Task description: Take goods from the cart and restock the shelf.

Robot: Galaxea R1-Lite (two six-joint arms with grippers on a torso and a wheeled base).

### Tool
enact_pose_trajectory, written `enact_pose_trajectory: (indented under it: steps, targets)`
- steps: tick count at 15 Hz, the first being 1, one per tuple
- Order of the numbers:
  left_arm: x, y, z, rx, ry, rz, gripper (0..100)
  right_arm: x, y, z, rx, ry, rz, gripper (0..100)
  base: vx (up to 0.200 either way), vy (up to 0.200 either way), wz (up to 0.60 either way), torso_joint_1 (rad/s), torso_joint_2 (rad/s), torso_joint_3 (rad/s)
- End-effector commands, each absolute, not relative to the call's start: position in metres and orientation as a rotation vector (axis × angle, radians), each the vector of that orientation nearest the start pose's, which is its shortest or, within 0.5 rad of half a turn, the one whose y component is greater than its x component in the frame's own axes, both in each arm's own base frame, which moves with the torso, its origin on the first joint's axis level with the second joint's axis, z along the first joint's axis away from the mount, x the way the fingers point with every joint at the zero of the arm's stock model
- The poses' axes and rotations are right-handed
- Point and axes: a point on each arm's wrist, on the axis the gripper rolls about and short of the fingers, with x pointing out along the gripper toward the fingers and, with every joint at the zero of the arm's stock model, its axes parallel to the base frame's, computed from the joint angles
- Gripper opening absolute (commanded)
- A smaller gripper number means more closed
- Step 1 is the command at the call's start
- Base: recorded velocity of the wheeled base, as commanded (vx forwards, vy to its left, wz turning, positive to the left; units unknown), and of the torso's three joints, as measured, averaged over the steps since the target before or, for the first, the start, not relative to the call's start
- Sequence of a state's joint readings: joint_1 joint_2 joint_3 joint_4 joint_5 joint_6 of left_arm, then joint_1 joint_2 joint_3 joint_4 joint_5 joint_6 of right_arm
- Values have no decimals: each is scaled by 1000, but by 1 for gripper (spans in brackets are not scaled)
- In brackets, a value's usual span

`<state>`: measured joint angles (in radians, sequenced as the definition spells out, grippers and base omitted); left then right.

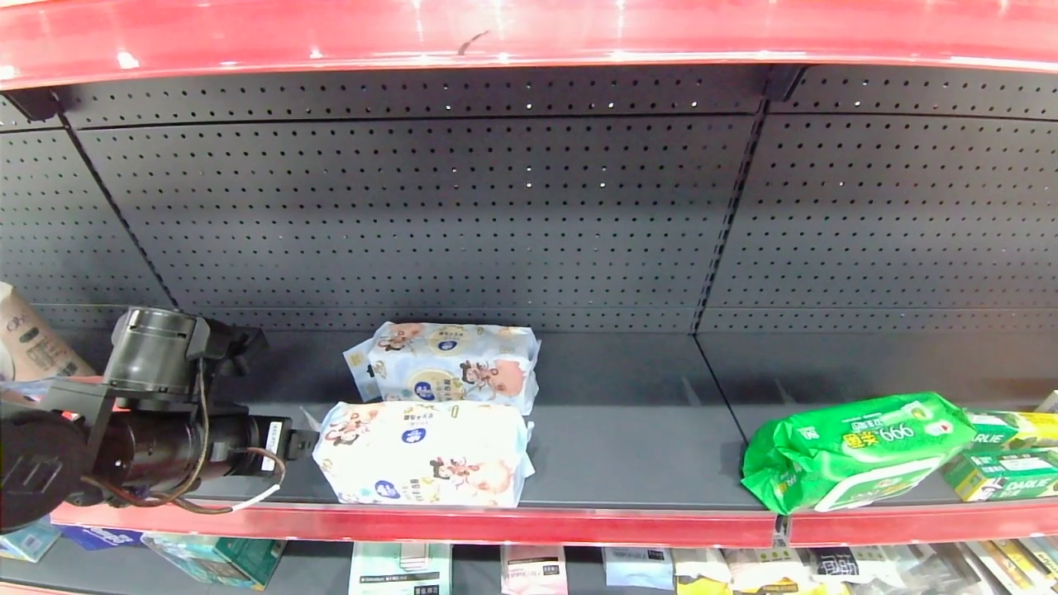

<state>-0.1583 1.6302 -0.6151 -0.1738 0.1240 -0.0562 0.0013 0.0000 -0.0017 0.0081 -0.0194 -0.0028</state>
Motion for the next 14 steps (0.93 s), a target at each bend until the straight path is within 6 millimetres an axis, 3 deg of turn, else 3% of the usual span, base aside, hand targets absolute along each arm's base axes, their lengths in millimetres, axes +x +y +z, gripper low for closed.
enact_pose_trajectory:
  steps: [1, 14]
  targets:
    - [240, -38, 115, 69, 832, -17, 100, -23, 0, 75, -3, 8, -17, 100, 0, 0, 0, 0, 0, 0]
    - [239, -41, 116, 76, 826, -31, 100, -23, -1, 75, -3, 9, -17, 100, 0, 0, 0, 0, 0, 0]
